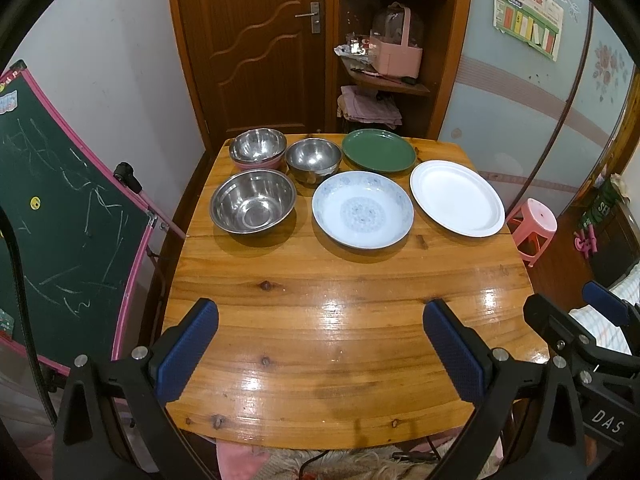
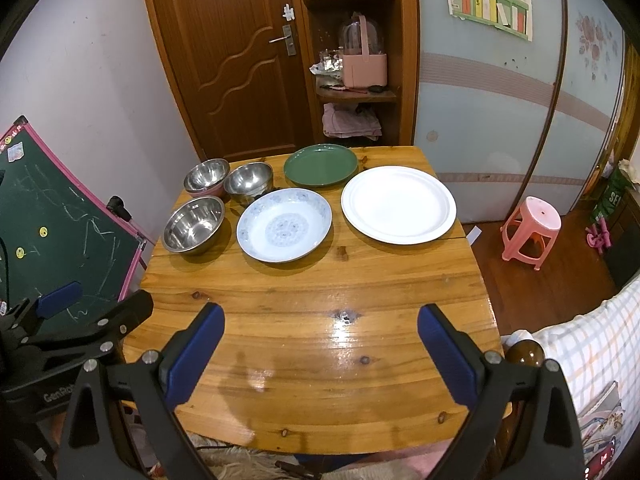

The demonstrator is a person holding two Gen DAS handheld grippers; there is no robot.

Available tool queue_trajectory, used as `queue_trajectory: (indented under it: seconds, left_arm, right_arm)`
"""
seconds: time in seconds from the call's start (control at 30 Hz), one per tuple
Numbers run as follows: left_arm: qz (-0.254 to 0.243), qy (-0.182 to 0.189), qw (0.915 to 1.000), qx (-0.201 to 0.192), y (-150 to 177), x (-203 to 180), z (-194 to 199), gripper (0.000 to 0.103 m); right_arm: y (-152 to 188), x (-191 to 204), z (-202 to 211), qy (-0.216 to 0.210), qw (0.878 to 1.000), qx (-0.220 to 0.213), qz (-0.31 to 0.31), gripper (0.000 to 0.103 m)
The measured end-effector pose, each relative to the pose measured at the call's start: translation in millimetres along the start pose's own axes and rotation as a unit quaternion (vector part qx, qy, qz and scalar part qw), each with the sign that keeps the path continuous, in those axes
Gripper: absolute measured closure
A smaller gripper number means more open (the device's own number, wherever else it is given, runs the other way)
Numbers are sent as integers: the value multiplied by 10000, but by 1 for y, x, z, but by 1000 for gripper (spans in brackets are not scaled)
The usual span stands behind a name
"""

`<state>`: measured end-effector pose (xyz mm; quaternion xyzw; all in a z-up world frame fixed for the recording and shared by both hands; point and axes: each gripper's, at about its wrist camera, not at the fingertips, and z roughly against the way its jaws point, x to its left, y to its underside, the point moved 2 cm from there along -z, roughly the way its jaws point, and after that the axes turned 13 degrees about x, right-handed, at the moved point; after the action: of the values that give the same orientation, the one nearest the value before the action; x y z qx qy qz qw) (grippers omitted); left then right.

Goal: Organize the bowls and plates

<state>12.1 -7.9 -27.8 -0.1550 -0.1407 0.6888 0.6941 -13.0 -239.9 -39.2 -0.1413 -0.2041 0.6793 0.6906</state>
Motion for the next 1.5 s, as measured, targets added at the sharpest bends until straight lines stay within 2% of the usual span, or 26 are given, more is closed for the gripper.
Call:
queue_trajectory:
  seconds: [1.5]
  left_arm:
    - [-33, 0, 10000, 59, 14, -2, -4, 2]
  right_arm:
    - [5, 1, -7, -65, 9999, 38, -68, 5]
